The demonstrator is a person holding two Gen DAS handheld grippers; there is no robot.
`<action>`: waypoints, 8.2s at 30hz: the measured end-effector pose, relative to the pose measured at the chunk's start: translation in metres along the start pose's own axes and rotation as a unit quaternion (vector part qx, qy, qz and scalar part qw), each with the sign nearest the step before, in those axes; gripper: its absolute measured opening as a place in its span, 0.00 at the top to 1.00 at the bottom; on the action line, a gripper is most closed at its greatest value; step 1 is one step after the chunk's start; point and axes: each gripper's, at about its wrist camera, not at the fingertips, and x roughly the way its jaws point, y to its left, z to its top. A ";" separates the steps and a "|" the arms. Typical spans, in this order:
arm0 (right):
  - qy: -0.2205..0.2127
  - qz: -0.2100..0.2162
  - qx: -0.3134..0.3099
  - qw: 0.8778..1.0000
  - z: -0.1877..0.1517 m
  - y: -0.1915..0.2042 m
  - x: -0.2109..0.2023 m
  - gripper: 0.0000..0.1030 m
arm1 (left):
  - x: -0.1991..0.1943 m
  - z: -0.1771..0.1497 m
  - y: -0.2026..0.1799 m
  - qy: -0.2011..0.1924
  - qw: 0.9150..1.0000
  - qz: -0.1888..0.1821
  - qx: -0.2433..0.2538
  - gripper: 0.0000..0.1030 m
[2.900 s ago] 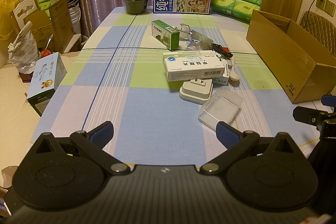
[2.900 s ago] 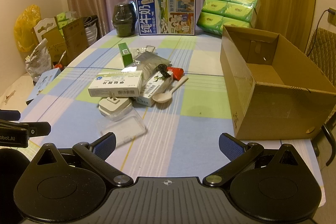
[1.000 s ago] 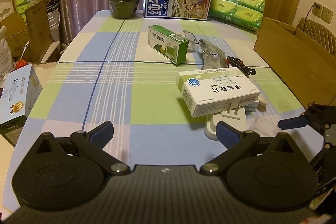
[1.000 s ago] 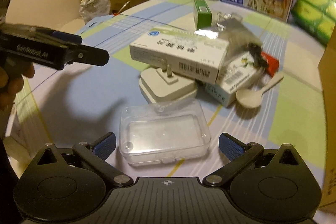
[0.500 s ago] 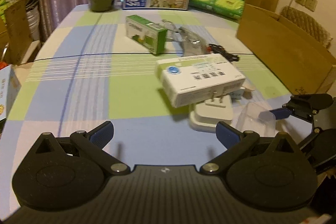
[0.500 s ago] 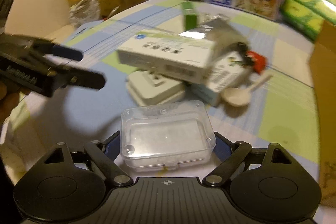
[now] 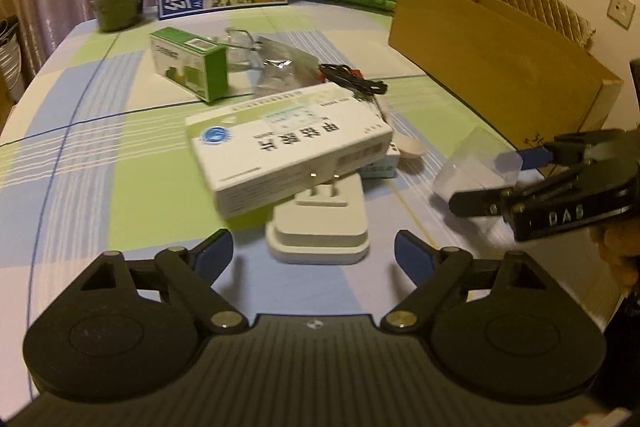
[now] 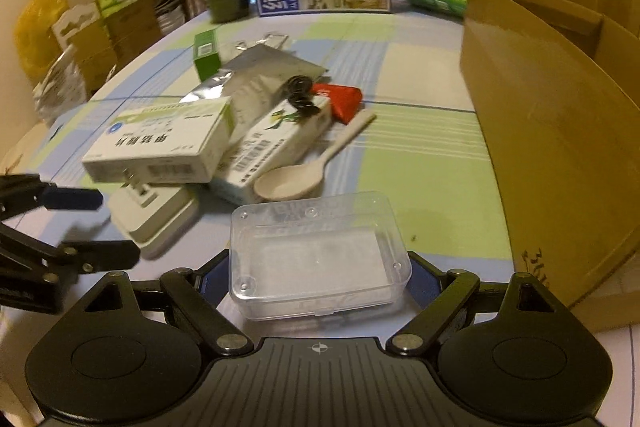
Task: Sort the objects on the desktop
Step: 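Close the left tool on the white plug charger and lift it, then carry the plug and plastic box into the cardboard box and open both tools, then move both tools back over the items on the table, then grasp the white medicine box with the left tool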
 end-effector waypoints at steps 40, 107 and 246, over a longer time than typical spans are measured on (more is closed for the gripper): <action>0.005 0.022 0.008 1.000 0.003 0.008 -0.008 0.17 | -0.002 -0.017 -0.038 0.036 0.998 0.045 -0.003 0.39; -0.116 -0.115 0.123 0.979 0.070 -0.198 -0.199 0.18 | -0.005 0.191 -0.232 -0.057 0.998 -0.020 0.018 0.42; 0.047 0.135 -0.243 0.959 0.045 0.043 -0.078 0.07 | -0.061 0.030 0.025 0.069 0.977 -0.005 0.200 0.12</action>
